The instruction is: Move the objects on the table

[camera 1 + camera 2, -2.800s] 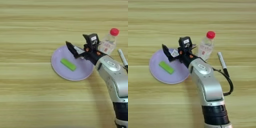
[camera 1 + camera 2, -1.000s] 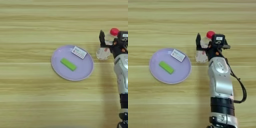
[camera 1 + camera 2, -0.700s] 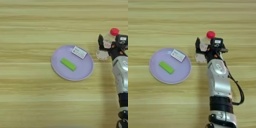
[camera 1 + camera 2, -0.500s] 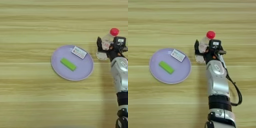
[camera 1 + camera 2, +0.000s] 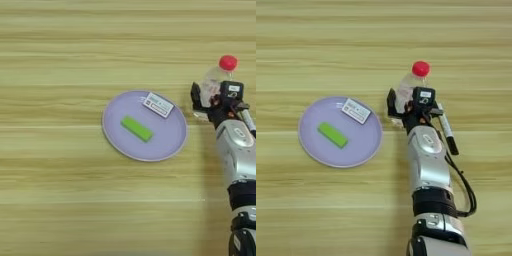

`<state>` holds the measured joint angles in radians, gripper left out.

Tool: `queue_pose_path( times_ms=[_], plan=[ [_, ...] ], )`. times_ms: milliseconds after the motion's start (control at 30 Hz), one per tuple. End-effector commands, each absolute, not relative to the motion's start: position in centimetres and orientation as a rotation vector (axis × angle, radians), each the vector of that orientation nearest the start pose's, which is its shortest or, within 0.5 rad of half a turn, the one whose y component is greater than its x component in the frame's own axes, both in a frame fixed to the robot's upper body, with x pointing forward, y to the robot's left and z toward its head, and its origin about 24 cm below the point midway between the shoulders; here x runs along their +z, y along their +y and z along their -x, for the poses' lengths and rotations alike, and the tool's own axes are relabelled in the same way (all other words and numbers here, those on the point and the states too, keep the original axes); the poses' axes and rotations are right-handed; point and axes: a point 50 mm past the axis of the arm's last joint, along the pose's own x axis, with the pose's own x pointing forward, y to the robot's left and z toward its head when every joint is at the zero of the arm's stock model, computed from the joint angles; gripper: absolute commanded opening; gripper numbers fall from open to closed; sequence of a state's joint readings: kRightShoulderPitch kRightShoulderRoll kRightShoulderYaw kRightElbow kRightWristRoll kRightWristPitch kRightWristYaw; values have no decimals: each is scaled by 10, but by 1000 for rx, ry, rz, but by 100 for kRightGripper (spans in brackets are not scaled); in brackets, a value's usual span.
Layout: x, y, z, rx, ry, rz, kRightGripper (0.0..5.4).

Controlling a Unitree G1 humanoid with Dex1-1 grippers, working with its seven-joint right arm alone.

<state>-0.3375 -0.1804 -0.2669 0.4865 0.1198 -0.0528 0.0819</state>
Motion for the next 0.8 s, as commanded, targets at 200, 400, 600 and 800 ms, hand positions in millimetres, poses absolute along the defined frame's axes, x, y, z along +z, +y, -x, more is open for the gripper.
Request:
queue_pose_path(
  times_ms=[200, 400, 600, 800],
  plan=[
    [70, -231, -331, -158, -71, 44, 361],
    [71, -232, -331, -164, -83, 53, 327],
    [83, -242, -329, -225, -154, 62, 324],
    [89, -249, -328, -258, -183, 65, 323]
  ],
)
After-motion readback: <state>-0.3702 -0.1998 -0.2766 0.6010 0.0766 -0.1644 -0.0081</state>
